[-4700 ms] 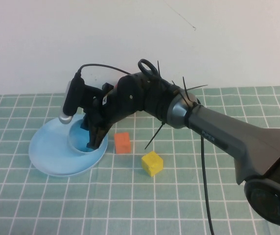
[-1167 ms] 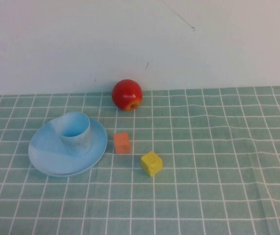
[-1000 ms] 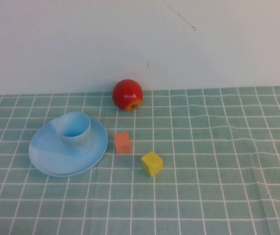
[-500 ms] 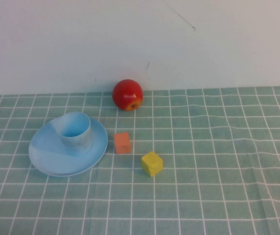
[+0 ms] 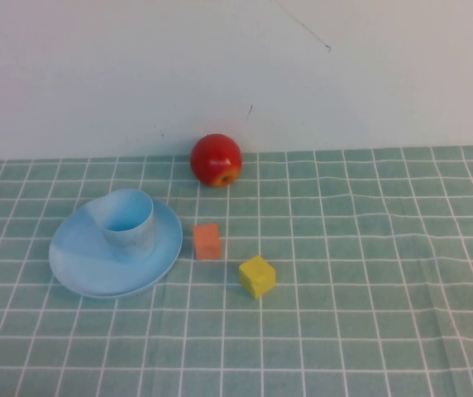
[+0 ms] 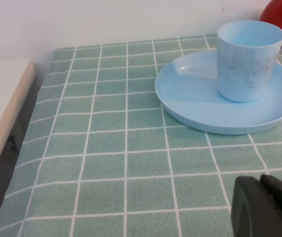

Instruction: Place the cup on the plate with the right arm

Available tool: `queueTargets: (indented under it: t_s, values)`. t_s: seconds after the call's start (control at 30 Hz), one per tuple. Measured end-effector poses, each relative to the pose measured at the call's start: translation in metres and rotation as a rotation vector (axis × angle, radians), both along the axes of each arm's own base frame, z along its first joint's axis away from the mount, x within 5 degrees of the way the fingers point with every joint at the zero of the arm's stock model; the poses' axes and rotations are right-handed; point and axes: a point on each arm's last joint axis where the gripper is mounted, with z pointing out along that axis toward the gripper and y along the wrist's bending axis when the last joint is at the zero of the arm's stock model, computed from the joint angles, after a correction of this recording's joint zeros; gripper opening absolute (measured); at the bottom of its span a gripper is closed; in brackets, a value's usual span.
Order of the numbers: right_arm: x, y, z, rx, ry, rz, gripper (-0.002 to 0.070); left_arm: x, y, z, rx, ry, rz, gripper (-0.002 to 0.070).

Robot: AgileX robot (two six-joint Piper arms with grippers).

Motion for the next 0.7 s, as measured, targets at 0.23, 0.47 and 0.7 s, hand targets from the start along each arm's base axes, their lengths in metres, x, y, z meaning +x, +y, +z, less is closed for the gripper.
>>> queueTargets:
  t_s: [0.23,0.47,0.7]
  values:
    - [0.015,-0.004,-0.053,0.037,0.075,0.005,0.0003,0.0,0.0,0.0,0.0,0.0,0.0,-0.0003]
    - [0.018,-0.005,-0.079,0.038,0.179,-0.002,0.0003,0.0,0.0,0.0,0.0,0.0,0.0,-0.0003]
    - [0.014,-0.005,-0.098,0.071,0.37,-0.016,0.0003,0.0,0.0,0.0,0.0,0.002,0.0,-0.0003]
